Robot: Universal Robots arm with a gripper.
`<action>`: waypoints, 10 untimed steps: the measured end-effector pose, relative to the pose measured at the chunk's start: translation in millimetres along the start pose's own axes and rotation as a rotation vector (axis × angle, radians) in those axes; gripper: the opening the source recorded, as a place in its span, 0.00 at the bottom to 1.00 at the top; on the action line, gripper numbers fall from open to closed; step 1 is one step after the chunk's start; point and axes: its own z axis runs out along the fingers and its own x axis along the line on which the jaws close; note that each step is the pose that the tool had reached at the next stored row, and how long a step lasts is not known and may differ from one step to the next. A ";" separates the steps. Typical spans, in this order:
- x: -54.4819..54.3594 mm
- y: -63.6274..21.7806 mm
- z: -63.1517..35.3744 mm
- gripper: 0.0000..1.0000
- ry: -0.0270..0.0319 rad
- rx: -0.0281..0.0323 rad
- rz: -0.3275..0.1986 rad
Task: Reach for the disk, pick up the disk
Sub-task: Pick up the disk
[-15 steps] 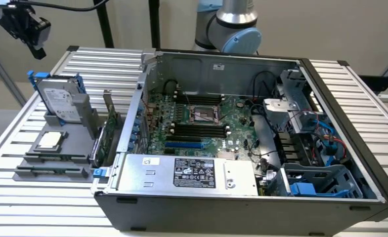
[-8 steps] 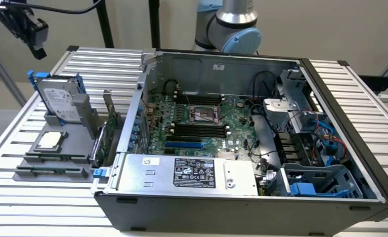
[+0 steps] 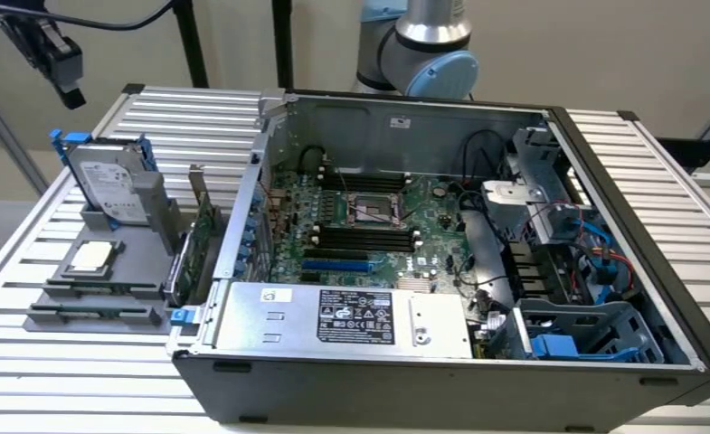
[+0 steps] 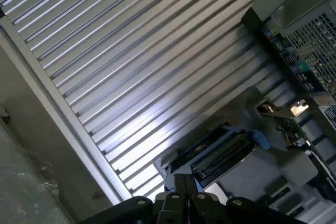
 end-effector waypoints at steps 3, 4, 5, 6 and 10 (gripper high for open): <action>0.0 0.0 0.0 0.11 -0.0019 0.0000 0.054; 0.0 0.0 0.0 0.11 -0.0026 0.0000 0.072; 0.0 0.0 0.0 0.11 -0.0033 0.0000 0.090; 0.0 0.0 0.0 0.11 -0.0039 -0.0001 0.108; 0.0 0.0 0.0 0.11 -0.0067 -0.0001 0.182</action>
